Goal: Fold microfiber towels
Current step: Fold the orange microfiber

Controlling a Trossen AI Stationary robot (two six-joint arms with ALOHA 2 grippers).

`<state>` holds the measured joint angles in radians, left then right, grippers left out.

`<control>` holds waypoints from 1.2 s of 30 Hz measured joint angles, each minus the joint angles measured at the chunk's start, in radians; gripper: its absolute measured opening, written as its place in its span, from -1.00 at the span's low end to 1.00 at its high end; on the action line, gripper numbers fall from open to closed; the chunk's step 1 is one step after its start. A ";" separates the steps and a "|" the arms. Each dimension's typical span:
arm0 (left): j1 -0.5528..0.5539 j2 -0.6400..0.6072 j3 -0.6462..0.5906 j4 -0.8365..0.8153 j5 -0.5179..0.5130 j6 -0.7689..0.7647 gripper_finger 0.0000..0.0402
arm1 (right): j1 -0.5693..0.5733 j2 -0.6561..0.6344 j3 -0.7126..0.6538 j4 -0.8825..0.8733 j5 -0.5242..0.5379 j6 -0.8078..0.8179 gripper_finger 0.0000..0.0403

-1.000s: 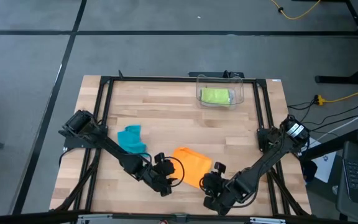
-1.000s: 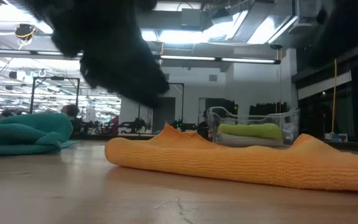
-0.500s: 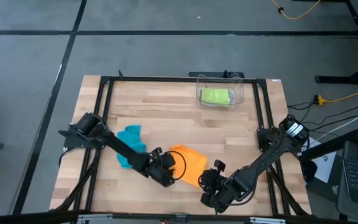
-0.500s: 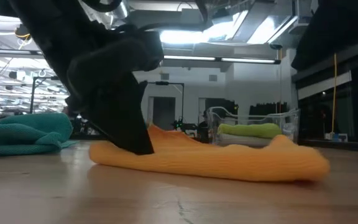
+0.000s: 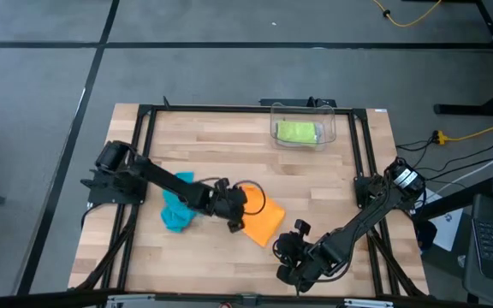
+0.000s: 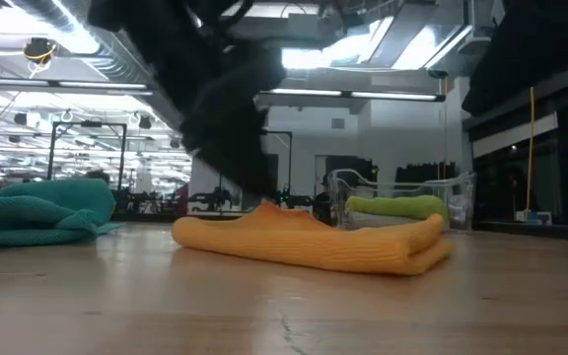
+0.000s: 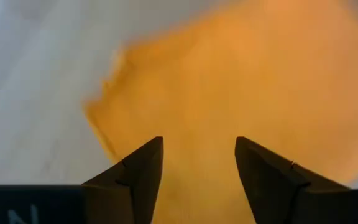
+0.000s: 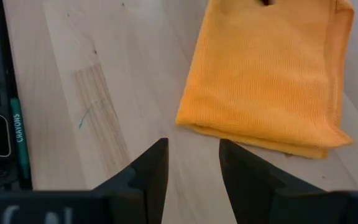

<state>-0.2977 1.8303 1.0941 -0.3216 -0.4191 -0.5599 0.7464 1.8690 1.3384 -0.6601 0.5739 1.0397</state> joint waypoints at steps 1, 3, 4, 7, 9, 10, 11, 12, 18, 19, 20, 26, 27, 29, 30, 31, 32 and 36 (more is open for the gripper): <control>0.006 -0.012 0.001 0.026 -0.004 -0.020 -0.03 | 0.000 0.000 0.000 -0.002 0.000 0.000 -0.28; 0.006 -0.021 0.001 0.099 -0.004 -0.044 -0.03 | 0.000 0.000 0.000 -0.008 0.000 0.001 -0.28; 0.000 -0.022 0.001 0.149 0.001 -0.045 -0.03 | 0.000 0.000 0.000 -0.011 0.000 0.006 -0.28; -0.028 -0.007 0.004 0.313 0.043 -0.042 -0.03 | 0.000 -0.001 0.017 -0.060 0.001 0.038 -0.28; -0.049 0.026 0.004 0.365 0.047 -0.043 -0.03 | 0.004 -0.001 0.058 -0.118 0.041 0.086 -0.29; -0.058 0.042 0.001 0.385 0.048 -0.050 -0.03 | 0.010 -0.004 0.082 -0.154 0.078 0.102 -0.30; -0.066 0.056 0.001 0.408 0.048 -0.059 -0.03 | 0.017 -0.005 0.106 -0.187 0.120 0.108 -0.31; -0.072 0.067 0.001 0.434 0.048 -0.066 -0.03 | 0.025 -0.005 0.128 -0.209 0.169 0.109 -0.33; -0.085 0.153 0.002 0.514 0.048 -0.114 -0.03 | 0.106 -0.007 0.228 -0.242 0.470 0.057 -0.41; -0.085 0.161 0.002 0.516 0.048 -0.118 -0.03 | 0.116 -0.007 0.236 -0.242 0.492 0.052 -0.42; -0.088 0.165 0.002 0.515 0.048 -0.120 -0.03 | 0.126 -0.007 0.242 -0.242 0.508 0.051 -0.43; -0.106 0.178 0.003 0.508 0.147 -0.130 -0.03 | 0.148 -0.007 0.248 -0.244 0.517 0.051 -0.46; -0.112 0.177 0.003 0.491 0.165 -0.130 -0.03 | 0.149 -0.007 0.248 -0.244 0.517 0.051 -0.47; -0.125 0.178 0.003 0.443 0.187 -0.130 -0.03 | 0.148 -0.007 0.248 -0.245 0.516 0.051 -0.47; -0.131 0.177 0.004 0.424 0.192 -0.132 -0.03 | 0.148 -0.007 0.248 -0.245 0.516 0.051 -0.47; -0.138 0.174 0.006 0.400 0.201 -0.142 -0.03 | 0.148 -0.007 0.248 -0.247 0.510 0.051 -0.47; -0.144 0.172 0.007 0.374 0.203 -0.152 -0.03 | 0.148 -0.007 0.248 -0.250 0.502 0.051 -0.47; -0.168 0.160 0.009 0.290 0.207 -0.186 -0.03 | 0.148 -0.007 0.248 -0.250 0.490 0.051 -0.47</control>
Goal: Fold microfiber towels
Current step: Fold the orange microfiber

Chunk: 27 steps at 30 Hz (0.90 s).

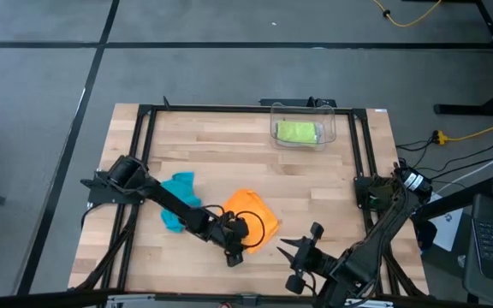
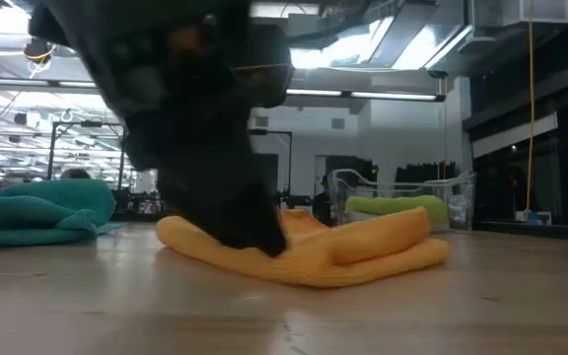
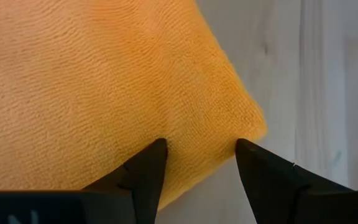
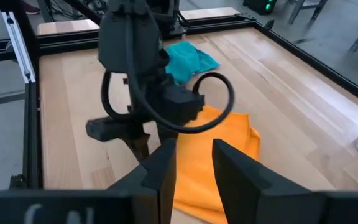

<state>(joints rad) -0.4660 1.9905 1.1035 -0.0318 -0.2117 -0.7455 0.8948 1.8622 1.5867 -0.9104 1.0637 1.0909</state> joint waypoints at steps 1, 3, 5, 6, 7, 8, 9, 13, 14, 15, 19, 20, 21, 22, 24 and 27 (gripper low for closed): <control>-0.005 -0.006 0.000 -0.022 0.006 -0.002 -0.03 | 0.000 0.000 0.000 0.000 -0.001 0.000 -0.47; -0.014 -0.025 -0.001 -0.075 0.017 -0.004 -0.03 | 0.000 0.000 0.000 0.000 -0.003 0.000 -0.47; -0.021 -0.052 -0.003 -0.143 0.043 -0.007 -0.03 | 0.000 0.000 0.000 0.000 -0.010 0.000 -0.47; -0.024 -0.070 -0.005 -0.184 0.057 -0.009 -0.03 | 0.000 0.000 0.000 0.000 -0.019 0.000 -0.47; -0.028 -0.088 -0.005 -0.230 0.070 -0.016 -0.03 | 0.000 0.000 0.000 -0.001 -0.025 0.000 -0.47; -0.032 -0.104 -0.007 -0.271 0.080 -0.028 -0.03 | 0.000 0.000 0.000 -0.001 -0.032 0.000 -0.47; -0.035 -0.123 -0.009 -0.316 0.085 -0.044 -0.03 | 0.000 0.000 0.000 -0.001 -0.037 0.000 -0.47; -0.052 -0.215 -0.009 -0.437 0.081 -0.094 -0.03 | 0.000 0.000 0.000 -0.011 -0.040 0.000 -0.47; -0.057 -0.236 -0.009 -0.456 0.066 -0.102 -0.03 | 0.000 0.000 0.000 -0.013 -0.040 0.000 -0.47; -0.061 -0.252 -0.009 -0.466 0.042 -0.111 -0.03 | 0.000 0.000 0.000 -0.013 -0.040 0.000 -0.47; -0.069 -0.288 -0.008 -0.457 -0.220 -0.137 -0.03 | 0.000 0.000 0.000 -0.013 -0.040 0.000 -0.47; -0.067 -0.286 -0.007 -0.457 -0.306 -0.147 -0.03 | 0.000 0.000 0.000 -0.012 -0.040 0.000 -0.47; -0.059 -0.276 -0.007 -0.458 -0.357 -0.152 -0.03 | 0.000 0.000 0.000 -0.013 -0.041 0.000 -0.47; -0.047 -0.262 -0.007 -0.457 -0.373 -0.157 -0.04 | 0.000 0.000 0.000 -0.013 -0.043 0.000 -0.47; -0.019 -0.221 -0.007 -0.448 -0.351 -0.179 -0.07 | -0.001 0.000 0.000 -0.012 -0.055 0.000 -0.47; 0.021 -0.157 -0.007 -0.449 -0.281 -0.192 -0.13 | -0.001 0.000 0.000 -0.012 -0.070 0.000 -0.47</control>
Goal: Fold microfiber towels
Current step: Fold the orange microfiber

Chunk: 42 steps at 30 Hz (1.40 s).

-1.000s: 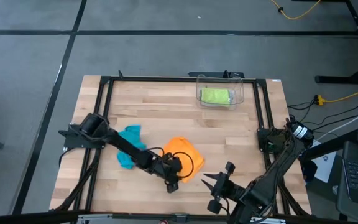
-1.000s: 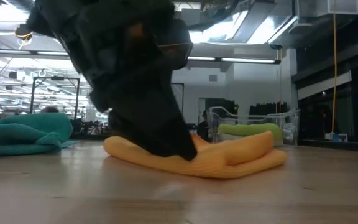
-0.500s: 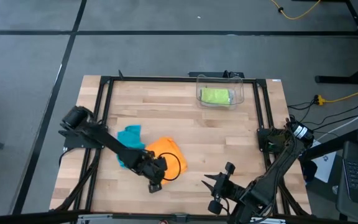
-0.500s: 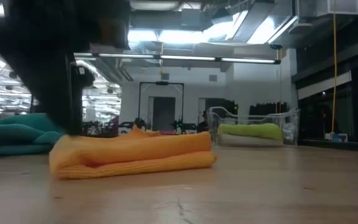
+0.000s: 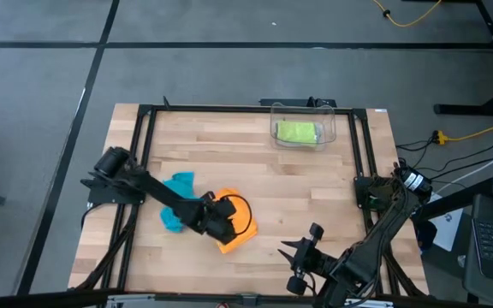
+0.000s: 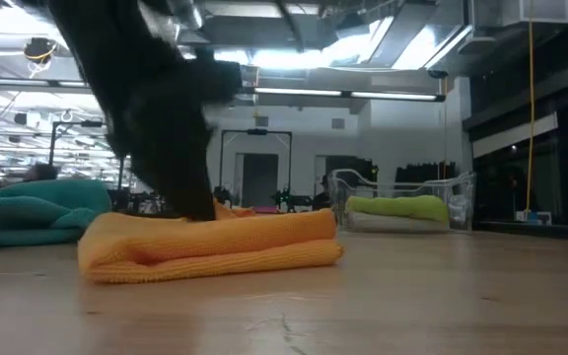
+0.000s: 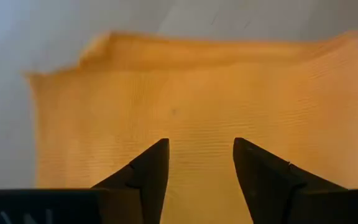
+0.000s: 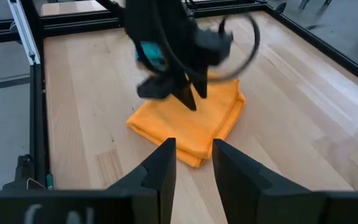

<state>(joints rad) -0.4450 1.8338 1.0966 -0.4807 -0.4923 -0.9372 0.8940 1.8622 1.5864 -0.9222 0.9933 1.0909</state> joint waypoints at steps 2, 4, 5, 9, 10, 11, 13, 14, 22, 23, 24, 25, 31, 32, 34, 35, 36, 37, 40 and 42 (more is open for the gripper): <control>0.025 0.041 0.000 0.000 0.036 -0.004 -0.17 | 0.000 0.000 0.000 0.000 0.000 0.000 -0.47; 0.045 0.064 0.000 0.012 0.044 -0.001 -0.21 | 0.000 0.000 0.000 0.000 0.000 0.000 -0.47; 0.055 0.071 0.003 0.026 0.047 0.018 -0.22 | 0.000 0.000 0.000 -0.001 0.000 0.000 -0.47; 0.108 0.088 0.004 0.146 0.115 0.253 -0.24 | 0.000 0.000 0.000 -0.012 0.000 -0.001 -0.47; 0.123 0.089 0.004 0.179 0.151 0.320 -0.24 | 0.000 0.000 0.000 -0.019 -0.001 -0.001 -0.47; 0.138 0.090 0.003 0.206 0.190 0.378 -0.24 | 0.000 0.000 0.000 -0.026 -0.001 -0.002 -0.47; 0.171 0.091 0.003 0.246 0.261 0.479 -0.24 | 0.000 0.000 0.000 -0.030 -0.001 -0.002 -0.47; 0.187 0.091 0.003 0.251 0.289 0.515 -0.24 | 0.000 0.000 0.000 -0.032 -0.002 -0.002 -0.47; 0.293 0.096 -0.002 0.347 0.329 0.555 -0.24 | 0.000 0.000 0.000 -0.032 -0.004 0.002 -0.47; 0.299 0.095 -0.002 0.374 0.327 0.555 -0.24 | 0.000 0.000 0.000 -0.032 -0.004 0.002 -0.47; 0.300 0.090 -0.002 0.398 0.330 0.555 -0.24 | 0.000 0.000 0.000 -0.032 -0.004 0.003 -0.47; 0.301 0.086 -0.001 0.419 0.338 0.555 -0.24 | 0.000 0.000 0.000 -0.032 -0.006 0.003 -0.47; 0.256 0.063 -0.002 0.416 0.461 0.529 -0.24 | 0.000 0.000 0.000 -0.044 -0.035 0.000 -0.47; 0.238 0.050 -0.002 0.401 0.477 0.524 -0.24 | 0.000 0.000 0.000 -0.051 -0.043 -0.004 -0.47; 0.197 0.025 -0.001 0.387 0.499 0.524 -0.24 | 0.000 0.000 0.000 -0.052 -0.059 -0.032 -0.47; 0.173 0.012 0.000 0.373 0.501 0.524 -0.24 | 0.000 0.000 0.000 -0.052 -0.069 -0.052 -0.47; 0.146 -0.001 0.000 0.352 0.500 0.527 -0.24 | 0.000 0.000 0.000 -0.051 -0.075 -0.057 -0.47; 0.116 -0.009 0.000 0.348 0.497 0.531 -0.24 | 0.000 0.000 -0.001 -0.051 -0.075 -0.057 -0.47; 0.027 -0.020 0.000 0.357 0.477 0.553 -0.24 | 0.000 0.001 -0.005 -0.053 -0.074 -0.055 -0.47; -0.021 -0.020 0.000 0.385 0.476 0.555 -0.24 | -0.002 0.001 -0.005 -0.046 -0.090 -0.055 -0.47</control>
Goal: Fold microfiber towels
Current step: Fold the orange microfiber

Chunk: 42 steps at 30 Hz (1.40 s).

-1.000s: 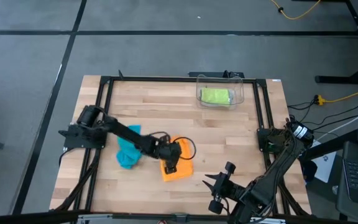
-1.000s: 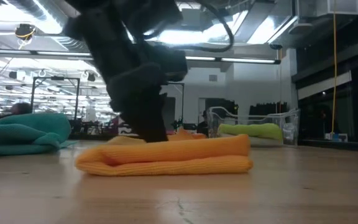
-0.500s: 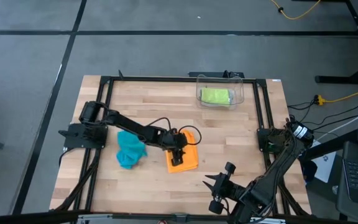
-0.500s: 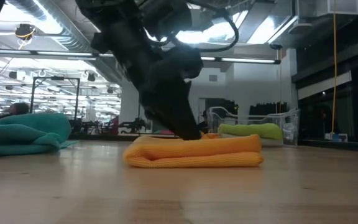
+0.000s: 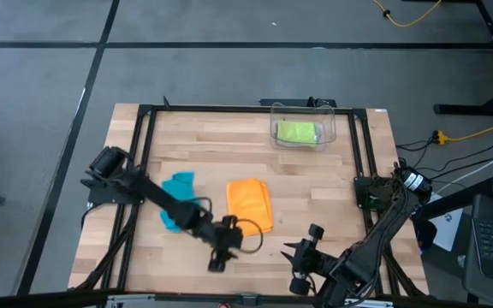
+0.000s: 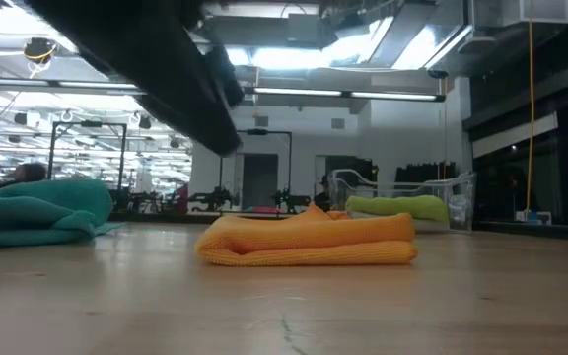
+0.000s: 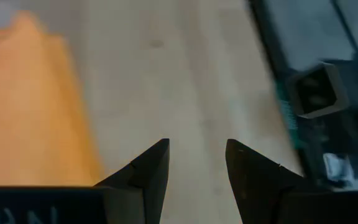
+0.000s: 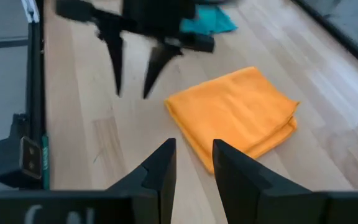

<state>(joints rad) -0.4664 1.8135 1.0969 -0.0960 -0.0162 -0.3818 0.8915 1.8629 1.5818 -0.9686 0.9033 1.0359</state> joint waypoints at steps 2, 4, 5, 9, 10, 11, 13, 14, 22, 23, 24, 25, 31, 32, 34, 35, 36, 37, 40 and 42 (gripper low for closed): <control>-0.040 0.000 0.000 0.021 -0.006 0.008 -0.24 | -0.001 0.000 0.000 0.009 -0.017 -0.005 -0.47; -0.071 0.000 0.000 0.056 -0.011 0.049 -0.24 | -0.004 0.000 0.000 0.011 -0.016 -0.030 -0.47; -0.087 -0.001 0.000 0.072 -0.021 0.059 -0.24 | -0.005 0.000 0.000 0.012 -0.017 -0.045 -0.47; -0.114 -0.001 0.000 0.136 -0.104 0.041 -0.24 | -0.024 0.000 0.000 0.012 -0.027 -0.035 -0.45; -0.110 -0.002 0.000 0.139 -0.111 0.031 -0.23 | -0.034 0.000 0.000 0.009 -0.044 -0.034 -0.42; -0.107 -0.002 0.000 0.138 -0.118 0.026 -0.21 | -0.043 0.000 0.000 0.004 -0.060 -0.035 -0.39; -0.100 -0.002 0.000 0.137 -0.131 0.025 -0.16 | -0.064 0.000 0.000 0.003 -0.086 -0.048 -0.29; -0.096 -0.002 0.000 0.137 -0.132 0.025 -0.12 | -0.074 0.000 0.000 0.003 -0.098 -0.053 -0.23; -0.071 -0.002 0.000 0.131 -0.180 0.018 0.15 | -0.148 0.000 0.000 -0.001 -0.107 -0.155 0.22; -0.068 -0.002 0.000 0.132 -0.188 0.020 0.16 | -0.155 0.000 0.000 -0.002 -0.085 -0.155 0.25; -0.066 -0.002 0.000 0.132 -0.197 0.021 0.16 | -0.161 0.000 0.000 -0.002 -0.067 -0.151 0.26; -0.065 -0.002 0.000 0.133 -0.204 0.018 0.16 | -0.167 0.000 0.000 -0.003 -0.062 -0.150 0.27; -0.062 -0.002 0.000 0.131 -0.203 -0.052 0.15 | -0.179 0.000 0.000 -0.243 -0.038 -0.167 0.27; -0.062 -0.002 0.000 0.131 -0.203 -0.054 0.14 | -0.178 0.000 -0.001 -0.323 -0.020 -0.142 0.26; -0.062 -0.002 0.000 0.130 -0.203 -0.053 0.14 | -0.175 0.000 -0.026 -0.421 0.029 -0.051 0.25; -0.062 -0.002 0.000 0.126 -0.203 -0.053 0.14 | -0.175 0.000 -0.044 -0.462 0.049 0.004 0.25; -0.061 -0.002 0.000 0.120 -0.203 -0.053 0.14 | -0.174 0.000 -0.064 -0.505 0.060 0.063 0.24; -0.059 -0.002 0.000 0.113 -0.203 -0.054 0.14 | -0.170 -0.001 -0.089 -0.535 0.062 0.121 0.24; -0.059 -0.002 0.000 0.094 -0.203 -0.054 0.13 | -0.167 -0.002 -0.194 -0.532 0.034 0.253 0.24; -0.059 -0.002 0.000 0.095 -0.204 -0.054 0.13 | -0.167 -0.001 -0.272 -0.483 0.007 0.321 0.24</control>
<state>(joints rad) -0.5255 1.8118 1.0969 -0.0006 -0.2199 -0.4355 0.7246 1.8620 1.3093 -1.4512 0.9099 1.3570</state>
